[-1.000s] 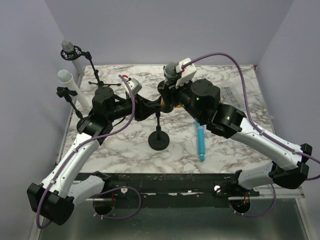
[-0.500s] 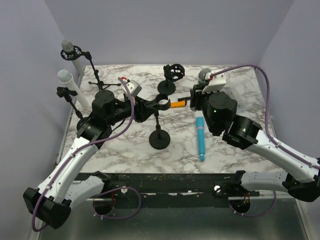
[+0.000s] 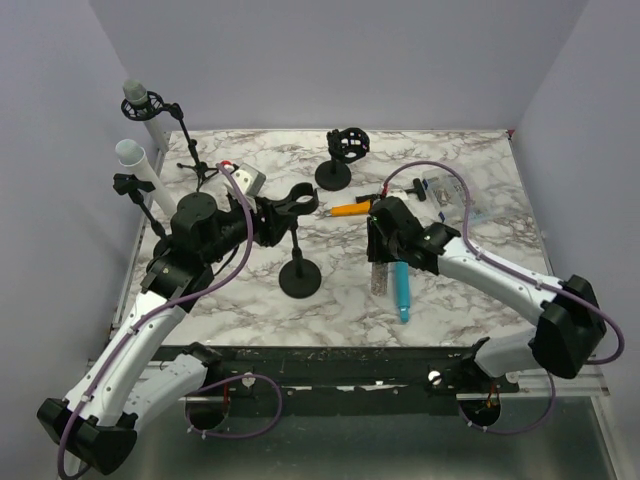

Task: Remove the microphone from the stand

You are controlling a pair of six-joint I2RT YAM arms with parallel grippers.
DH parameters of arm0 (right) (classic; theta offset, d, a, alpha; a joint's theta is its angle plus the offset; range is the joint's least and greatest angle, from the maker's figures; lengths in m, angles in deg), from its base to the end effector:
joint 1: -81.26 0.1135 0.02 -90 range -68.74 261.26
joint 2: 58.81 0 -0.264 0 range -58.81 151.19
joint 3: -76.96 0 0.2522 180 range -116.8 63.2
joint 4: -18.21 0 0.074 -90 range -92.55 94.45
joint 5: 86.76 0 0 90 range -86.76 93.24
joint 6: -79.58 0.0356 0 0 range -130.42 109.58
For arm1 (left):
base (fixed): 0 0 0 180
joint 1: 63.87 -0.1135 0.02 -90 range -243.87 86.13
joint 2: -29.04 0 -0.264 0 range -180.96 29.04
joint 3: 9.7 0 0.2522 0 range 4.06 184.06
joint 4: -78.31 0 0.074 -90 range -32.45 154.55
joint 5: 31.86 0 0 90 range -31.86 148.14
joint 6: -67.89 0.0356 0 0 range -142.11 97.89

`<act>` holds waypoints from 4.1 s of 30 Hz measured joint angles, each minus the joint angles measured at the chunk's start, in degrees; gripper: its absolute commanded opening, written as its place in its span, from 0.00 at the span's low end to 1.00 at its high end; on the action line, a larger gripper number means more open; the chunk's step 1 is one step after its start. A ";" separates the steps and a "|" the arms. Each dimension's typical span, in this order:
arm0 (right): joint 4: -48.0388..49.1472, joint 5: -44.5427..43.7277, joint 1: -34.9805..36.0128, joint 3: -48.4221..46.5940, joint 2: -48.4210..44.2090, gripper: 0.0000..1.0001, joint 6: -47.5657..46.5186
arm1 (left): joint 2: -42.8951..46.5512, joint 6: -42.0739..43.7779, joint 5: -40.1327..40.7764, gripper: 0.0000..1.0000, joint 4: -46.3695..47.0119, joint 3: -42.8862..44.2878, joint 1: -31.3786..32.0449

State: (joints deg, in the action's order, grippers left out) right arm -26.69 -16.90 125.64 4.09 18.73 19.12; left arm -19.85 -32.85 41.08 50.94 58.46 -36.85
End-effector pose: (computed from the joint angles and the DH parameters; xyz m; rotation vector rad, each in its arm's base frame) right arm 0.2116 0.1899 0.2690 -0.1524 2.3701 0.1884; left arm 0.1658 -0.0963 0.3804 0.4727 1.6982 -0.7389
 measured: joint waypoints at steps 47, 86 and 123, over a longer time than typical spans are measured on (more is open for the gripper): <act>5.05 18.03 -7.74 -1.05 8.31 0.94 -0.17 | 4.02 -10.73 3.30 0.99 -11.39 11.65 -0.42; 13.05 28.44 -7.74 8.24 -10.78 1.00 0.59 | 5.81 -64.59 -6.16 0.29 8.96 -11.93 -8.90; 14.86 28.11 -7.74 10.47 -9.86 1.00 0.35 | -13.29 -57.64 -6.54 0.00 27.78 -16.63 -12.61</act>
State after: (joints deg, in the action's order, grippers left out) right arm -11.82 11.21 117.90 14.56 8.87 19.47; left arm -33.14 -90.49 34.55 78.72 41.82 -49.46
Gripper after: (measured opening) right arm 0.998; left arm 0.481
